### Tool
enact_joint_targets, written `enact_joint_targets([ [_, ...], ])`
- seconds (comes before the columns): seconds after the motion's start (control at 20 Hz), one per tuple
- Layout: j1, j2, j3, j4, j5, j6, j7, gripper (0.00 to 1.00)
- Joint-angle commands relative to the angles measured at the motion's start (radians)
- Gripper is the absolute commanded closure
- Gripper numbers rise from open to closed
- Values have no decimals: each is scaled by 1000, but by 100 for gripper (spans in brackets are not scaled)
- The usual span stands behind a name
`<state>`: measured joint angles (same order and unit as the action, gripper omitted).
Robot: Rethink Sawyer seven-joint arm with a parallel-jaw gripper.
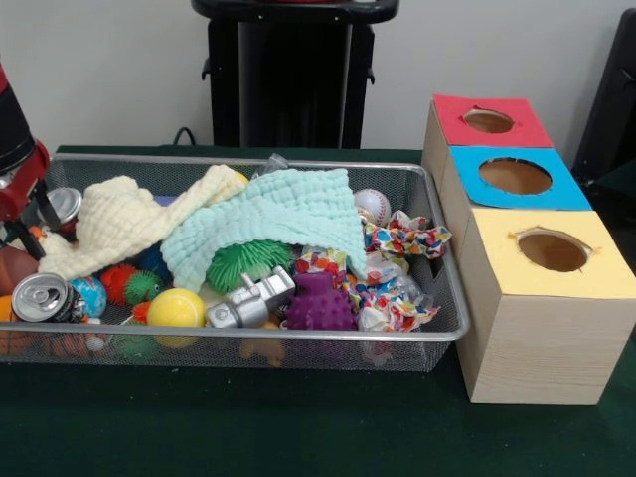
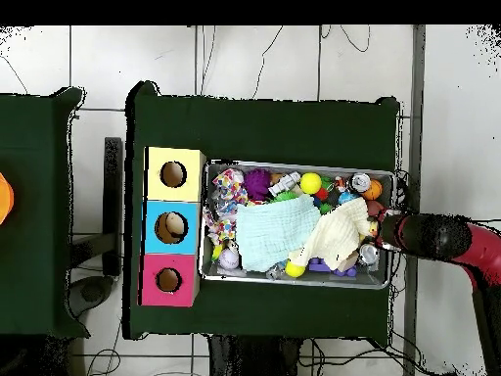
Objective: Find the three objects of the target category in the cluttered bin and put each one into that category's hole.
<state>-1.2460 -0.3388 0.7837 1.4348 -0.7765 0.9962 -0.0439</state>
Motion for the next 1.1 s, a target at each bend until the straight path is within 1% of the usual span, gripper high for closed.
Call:
enact_joint_targets([
  [0.05,-24,54,-52,-136,-65,54,-246,0],
  [0.6,-29,77,-50,-179,-56,72,-288,0],
  [1.1,-26,81,-56,-195,-60,38,-288,0],
])
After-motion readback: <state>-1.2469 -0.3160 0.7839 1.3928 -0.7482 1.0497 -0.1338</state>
